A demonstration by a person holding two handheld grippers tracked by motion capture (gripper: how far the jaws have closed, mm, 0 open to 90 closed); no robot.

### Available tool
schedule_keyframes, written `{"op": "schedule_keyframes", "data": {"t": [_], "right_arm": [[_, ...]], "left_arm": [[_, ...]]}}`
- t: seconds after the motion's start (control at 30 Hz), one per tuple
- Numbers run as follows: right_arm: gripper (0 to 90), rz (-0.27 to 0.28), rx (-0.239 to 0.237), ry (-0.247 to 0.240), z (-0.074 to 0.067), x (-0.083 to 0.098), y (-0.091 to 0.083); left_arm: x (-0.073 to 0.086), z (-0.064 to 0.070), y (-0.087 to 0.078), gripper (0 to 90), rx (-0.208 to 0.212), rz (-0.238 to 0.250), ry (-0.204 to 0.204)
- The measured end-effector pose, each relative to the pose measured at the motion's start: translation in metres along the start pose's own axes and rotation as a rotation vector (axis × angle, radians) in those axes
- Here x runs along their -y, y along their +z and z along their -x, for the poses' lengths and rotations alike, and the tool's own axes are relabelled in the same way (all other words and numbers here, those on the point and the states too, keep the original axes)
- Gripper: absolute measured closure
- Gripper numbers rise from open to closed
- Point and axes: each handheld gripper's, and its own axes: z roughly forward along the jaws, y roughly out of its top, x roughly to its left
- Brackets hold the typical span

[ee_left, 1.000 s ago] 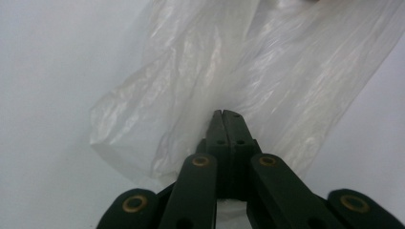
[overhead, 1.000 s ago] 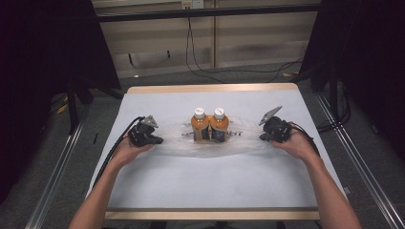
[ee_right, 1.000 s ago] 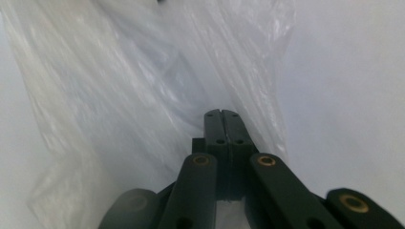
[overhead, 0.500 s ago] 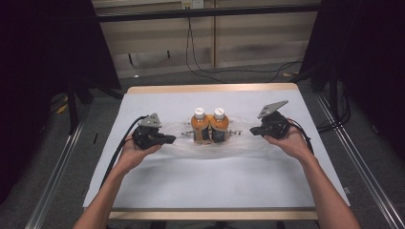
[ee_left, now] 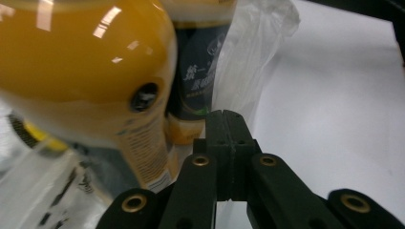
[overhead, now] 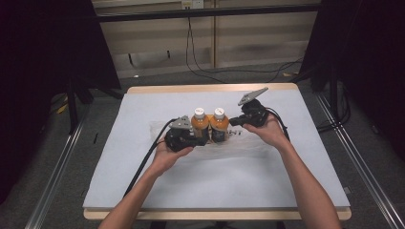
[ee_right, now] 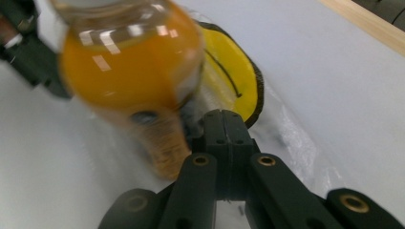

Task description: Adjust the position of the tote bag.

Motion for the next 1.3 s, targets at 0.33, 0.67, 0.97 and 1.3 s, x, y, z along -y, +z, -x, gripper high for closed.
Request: {"op": "schedule_keyframes", "data": {"t": [0.33, 0.67, 0.97, 1.3], "right_arm": [[90.0, -0.09, -0.018, 0.038, 0.009, 0.012, 0.04], [90.0, -0.107, -0.06, 0.088, 0.01, 0.016, 0.065], [90.0, -0.116, -0.067, 0.136, 0.019, 0.02, 0.075], [90.0, -0.088, -0.015, 0.173, 0.026, 0.0, 0.099]], "left_arm": [[0.013, -0.003, 0.015, 90.0, -0.06, -0.092, 0.022], [0.021, -0.002, 0.027, 90.0, -0.072, -0.139, 0.019], [0.031, -0.001, 0.03, 90.0, -0.058, -0.164, 0.012], [0.033, 0.011, 0.028, 90.0, -0.019, -0.175, 0.049]]}}
